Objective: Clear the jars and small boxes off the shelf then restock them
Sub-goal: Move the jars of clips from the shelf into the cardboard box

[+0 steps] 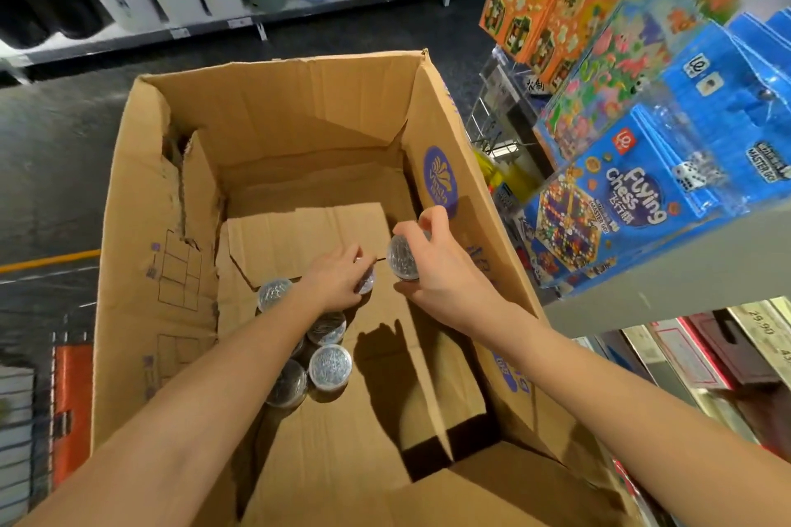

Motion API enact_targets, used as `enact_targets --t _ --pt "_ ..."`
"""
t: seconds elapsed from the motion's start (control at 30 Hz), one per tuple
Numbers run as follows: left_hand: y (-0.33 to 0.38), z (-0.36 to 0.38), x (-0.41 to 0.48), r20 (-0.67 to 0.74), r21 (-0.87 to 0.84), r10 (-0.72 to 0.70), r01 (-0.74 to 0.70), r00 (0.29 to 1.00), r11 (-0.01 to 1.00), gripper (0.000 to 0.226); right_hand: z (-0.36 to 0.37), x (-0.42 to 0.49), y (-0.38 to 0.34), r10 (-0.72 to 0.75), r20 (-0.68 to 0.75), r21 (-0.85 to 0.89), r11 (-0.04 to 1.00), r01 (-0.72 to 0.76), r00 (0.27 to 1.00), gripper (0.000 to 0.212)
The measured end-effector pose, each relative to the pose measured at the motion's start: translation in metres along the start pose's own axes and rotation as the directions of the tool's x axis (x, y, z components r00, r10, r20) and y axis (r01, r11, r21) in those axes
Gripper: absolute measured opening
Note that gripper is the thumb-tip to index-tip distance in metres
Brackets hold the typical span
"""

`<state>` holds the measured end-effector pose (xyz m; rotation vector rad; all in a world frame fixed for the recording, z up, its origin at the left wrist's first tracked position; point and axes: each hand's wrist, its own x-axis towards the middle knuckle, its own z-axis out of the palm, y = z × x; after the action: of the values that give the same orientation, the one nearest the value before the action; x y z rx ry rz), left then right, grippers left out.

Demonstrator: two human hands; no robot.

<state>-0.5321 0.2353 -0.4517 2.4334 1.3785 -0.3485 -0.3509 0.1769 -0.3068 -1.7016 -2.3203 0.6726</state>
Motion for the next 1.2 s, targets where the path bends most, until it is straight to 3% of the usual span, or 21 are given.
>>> enact_targets --t 0.33,0.57,0.8,1.0,1.2 --pt "0.006 -0.003 -0.009 -0.004 0.036 -0.032 0.032 0.999 0.999 0.05 0.008 0.003 -0.001 -0.036 0.01 -0.128 0.991 0.037 0.999 0.052" --pt "0.004 -0.01 -0.014 0.062 -0.042 -0.031 0.034 0.998 0.999 0.057 0.005 0.005 -0.01 -0.028 0.021 -0.174 0.984 0.031 0.999 0.051" --pt "0.012 -0.01 -0.018 0.035 0.009 -0.089 0.089 0.995 0.996 0.044 0.002 0.002 -0.012 -0.051 0.012 -0.183 0.982 0.052 0.999 0.047" --pt "0.005 -0.026 -0.026 0.06 -0.008 -0.139 0.14 0.988 0.99 0.073 0.003 0.004 -0.008 -0.063 0.0 -0.226 0.972 0.062 0.998 0.049" --pt "-0.016 -0.076 -0.074 -0.009 0.04 -0.175 0.176 0.984 0.984 0.076 0.021 0.023 -0.015 -0.114 0.011 -0.318 0.942 0.112 0.993 0.049"
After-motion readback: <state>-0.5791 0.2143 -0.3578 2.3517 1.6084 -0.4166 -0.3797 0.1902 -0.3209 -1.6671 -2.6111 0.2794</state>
